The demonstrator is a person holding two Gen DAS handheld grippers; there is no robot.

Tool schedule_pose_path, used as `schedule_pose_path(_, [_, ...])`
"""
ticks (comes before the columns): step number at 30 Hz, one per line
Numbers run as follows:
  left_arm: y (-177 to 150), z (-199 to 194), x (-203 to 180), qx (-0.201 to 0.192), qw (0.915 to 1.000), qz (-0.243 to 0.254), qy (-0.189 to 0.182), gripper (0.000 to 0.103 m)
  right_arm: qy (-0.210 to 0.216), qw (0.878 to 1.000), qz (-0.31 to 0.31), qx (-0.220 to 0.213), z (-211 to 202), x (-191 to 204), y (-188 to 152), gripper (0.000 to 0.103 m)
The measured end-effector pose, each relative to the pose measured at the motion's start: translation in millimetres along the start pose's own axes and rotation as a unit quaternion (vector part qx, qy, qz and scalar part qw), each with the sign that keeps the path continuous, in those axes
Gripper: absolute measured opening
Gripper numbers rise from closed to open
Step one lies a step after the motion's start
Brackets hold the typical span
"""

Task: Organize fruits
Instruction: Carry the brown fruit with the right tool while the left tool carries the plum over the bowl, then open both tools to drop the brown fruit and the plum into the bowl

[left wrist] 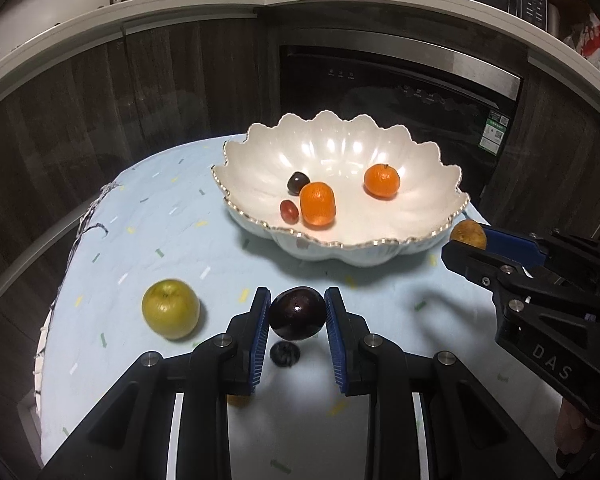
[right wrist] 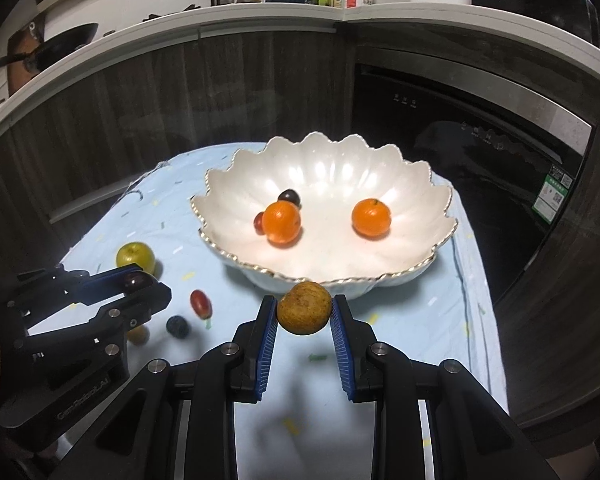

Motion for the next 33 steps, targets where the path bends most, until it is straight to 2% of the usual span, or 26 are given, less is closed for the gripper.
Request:
schedule_pose_path(23, [69, 43, -29, 0.005, 0.9997, 0.002, -0.025, 0.028, -0.032, 0.999, 0.034, -0.022, 17, -55, 48, 0.029])
schedule_pose_path(33, [76, 65, -31, 0.024, 0.9993, 0.004, -0.027, 0.028, -0.034, 0.999, 0.037, -0.014, 33, -67, 59, 0.029])
Point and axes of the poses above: each gripper's, at about its wrist camera, not at the fingertips, and z roughly the way its jaws point, x to its left, y to its top, the point moved 3 cm from there along z, roughly the way its jaws point, and after that the axes turned 6 degrees about y, right-handed, at the moved point
